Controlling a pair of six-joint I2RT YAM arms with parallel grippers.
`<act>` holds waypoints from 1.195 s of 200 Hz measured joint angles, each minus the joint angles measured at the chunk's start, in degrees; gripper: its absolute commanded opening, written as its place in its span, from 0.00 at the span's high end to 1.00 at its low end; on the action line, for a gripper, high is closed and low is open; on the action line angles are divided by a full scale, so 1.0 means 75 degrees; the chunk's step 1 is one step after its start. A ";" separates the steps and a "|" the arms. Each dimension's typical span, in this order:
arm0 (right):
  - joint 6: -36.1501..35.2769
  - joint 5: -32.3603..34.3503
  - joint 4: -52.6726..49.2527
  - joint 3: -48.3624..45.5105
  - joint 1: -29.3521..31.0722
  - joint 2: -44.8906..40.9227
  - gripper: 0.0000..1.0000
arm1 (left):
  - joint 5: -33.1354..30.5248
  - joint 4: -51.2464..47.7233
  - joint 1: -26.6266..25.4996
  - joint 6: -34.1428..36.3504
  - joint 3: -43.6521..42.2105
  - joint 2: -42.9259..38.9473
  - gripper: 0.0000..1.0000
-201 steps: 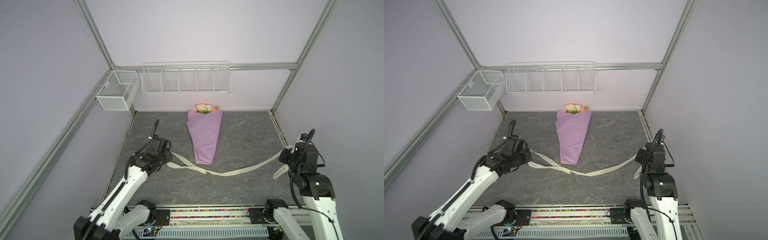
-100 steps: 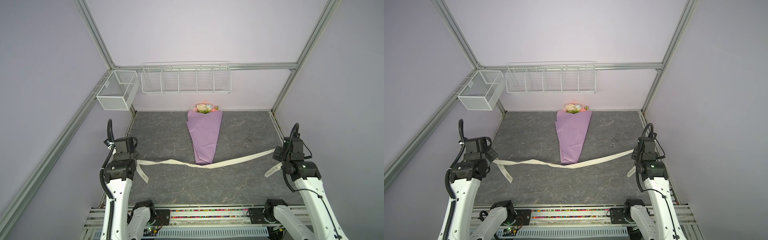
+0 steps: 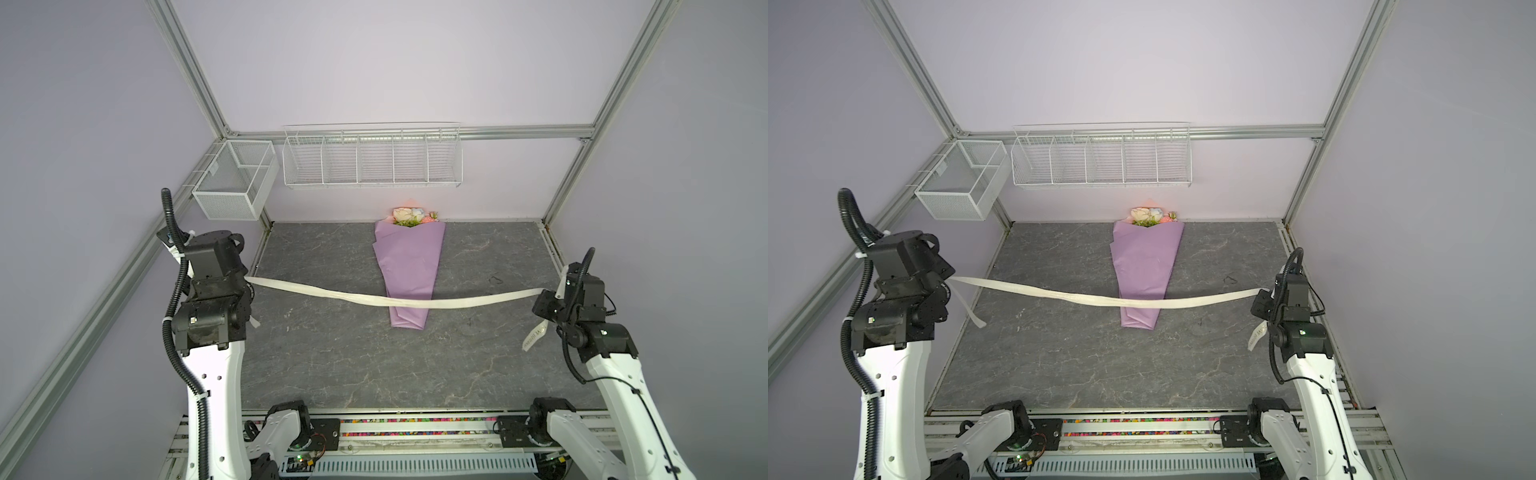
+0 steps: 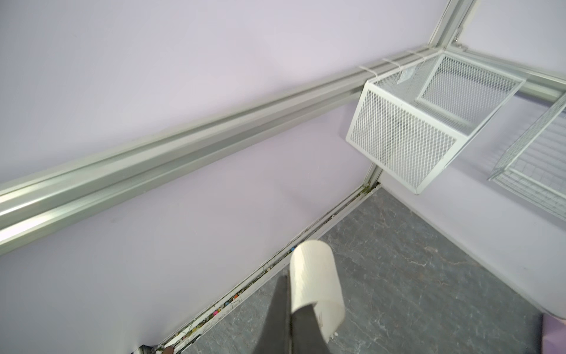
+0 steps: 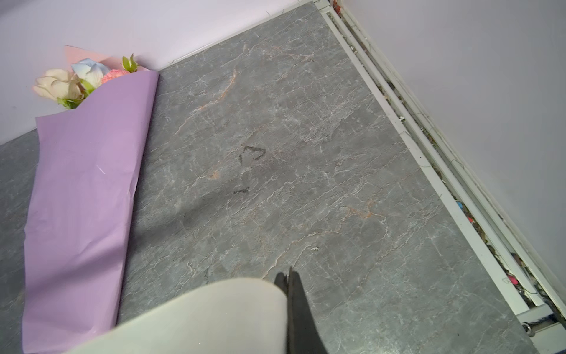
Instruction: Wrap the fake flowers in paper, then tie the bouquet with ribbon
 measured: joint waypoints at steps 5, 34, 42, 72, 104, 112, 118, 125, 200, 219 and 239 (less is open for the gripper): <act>0.0003 0.0052 -0.0035 -0.0003 0.0000 0.0009 0.94 | 0.0047 0.0055 0.0003 -0.0017 -0.0114 -0.0044 1.00; -0.0012 0.0562 -0.0353 -0.0082 -0.0003 0.0163 0.94 | 0.0460 0.0166 0.0003 -0.0446 -0.1816 -0.0411 1.00; -0.0017 0.0731 -0.0443 -0.0160 -0.0006 0.0213 0.94 | 0.0629 0.0227 0.0003 -0.0609 -0.2483 -0.0495 1.00; -0.0009 0.1134 -0.0729 -0.0460 -0.0009 0.0335 0.94 | 0.1568 0.0210 0.0012 -0.1311 -0.4832 -0.0764 1.00; 0.0076 0.1405 -0.0749 -0.0469 -0.0015 0.0711 0.94 | 0.3025 0.0819 0.0012 -0.2040 -0.5735 -0.1017 1.00; 0.0085 0.1521 -0.0752 -0.0460 -0.0015 0.0845 0.94 | 0.3354 0.1055 0.0012 -0.2247 -0.5939 -0.1008 1.00; 0.0096 0.1612 -0.0752 -0.0446 -0.0015 0.0935 0.94 | 0.3558 0.1192 0.0009 -0.2372 -0.6070 -0.0979 1.00; 0.0096 0.1734 -0.0746 -0.0434 -0.0015 0.1005 0.94 | 0.3786 0.1378 0.0012 -0.2512 -0.6248 -0.0930 1.00; -0.0399 0.2661 -0.0312 -0.0152 -0.0309 0.1743 0.94 | 0.5042 0.2699 -0.0755 -0.3570 -0.7428 -0.0361 1.00; -0.0440 0.2471 -0.0309 0.0076 -0.0399 0.2256 0.94 | 0.5021 0.2984 -0.0845 -0.3812 -0.7662 -0.0242 1.00; -0.0443 0.2247 -0.0221 0.0172 -0.0399 0.2623 0.94 | 0.5021 0.3177 -0.0466 -0.3937 -0.7895 -0.0140 1.00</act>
